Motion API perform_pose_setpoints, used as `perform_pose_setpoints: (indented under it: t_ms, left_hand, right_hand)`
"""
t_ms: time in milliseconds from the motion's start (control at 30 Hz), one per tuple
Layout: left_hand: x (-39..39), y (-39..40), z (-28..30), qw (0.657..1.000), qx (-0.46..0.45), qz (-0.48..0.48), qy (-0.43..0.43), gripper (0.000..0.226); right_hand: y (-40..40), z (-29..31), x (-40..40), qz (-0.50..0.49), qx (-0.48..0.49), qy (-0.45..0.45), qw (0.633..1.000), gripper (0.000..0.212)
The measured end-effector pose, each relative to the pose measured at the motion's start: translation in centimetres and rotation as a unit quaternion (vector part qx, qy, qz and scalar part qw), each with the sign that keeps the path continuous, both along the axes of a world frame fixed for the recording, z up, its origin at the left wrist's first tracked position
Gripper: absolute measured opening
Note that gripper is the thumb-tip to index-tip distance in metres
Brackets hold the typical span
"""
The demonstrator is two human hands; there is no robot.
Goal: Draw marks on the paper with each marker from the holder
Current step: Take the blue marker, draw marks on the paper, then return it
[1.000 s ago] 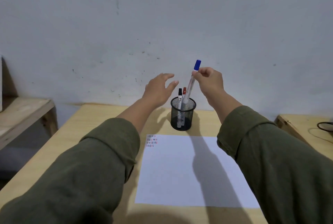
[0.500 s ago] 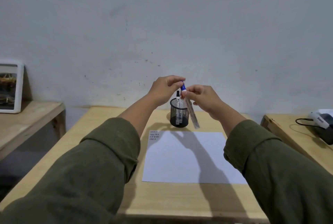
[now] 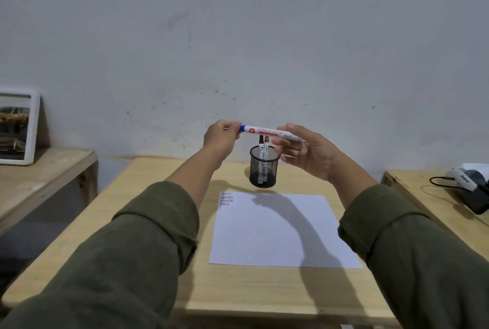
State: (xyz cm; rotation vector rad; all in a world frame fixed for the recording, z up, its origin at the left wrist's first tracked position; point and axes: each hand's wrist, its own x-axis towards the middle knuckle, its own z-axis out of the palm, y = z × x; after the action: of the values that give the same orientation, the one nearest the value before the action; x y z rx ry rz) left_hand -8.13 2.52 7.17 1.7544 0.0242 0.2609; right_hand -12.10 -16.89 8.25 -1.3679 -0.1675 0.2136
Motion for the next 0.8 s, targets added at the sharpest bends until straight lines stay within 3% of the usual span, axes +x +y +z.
perform_pose_setpoints:
  t_ms: [100, 233, 367, 500, 667, 800]
  left_hand:
    - [-0.4, -0.1, -0.7, 0.999, 0.034, -0.025, -0.008, 0.019]
    - [-1.0, -0.7, -1.0, 0.99, 0.104, -0.057, -0.07, 0.016]
    - [-1.2, -1.0, -1.0, 0.976, 0.185, -0.027, -0.111, 0.025]
    - [-0.9, -1.0, -1.1, 0.971, 0.198, 0.005, -0.13, 0.028]
    - [-1.2, -1.2, -1.3, 0.969, 0.22, 0.013, -0.114, 0.034]
    - [-1.3, 1.1, -2.0, 0.967, 0.245, 0.031, -0.054, 0.034]
  right_hand:
    - [0.9, -0.7, 0.4, -0.066, 0.083, 0.002, 0.994, 0.014]
    - [3.4, -1.7, 1.1, -0.091, 0.065, 0.007, 0.994, 0.024]
    - [5.0, -2.0, 1.6, -0.122, 0.112, 0.011, 0.986, 0.023]
    - [5.8, -2.1, 2.0, -0.126, 0.152, 0.004, 0.98, 0.021]
    - [6.2, -2.5, 2.1, -0.133, 0.174, -0.01, 0.976, 0.016]
    - [5.3, -3.3, 2.4, -0.12, 0.168, -0.035, 0.978, 0.012]
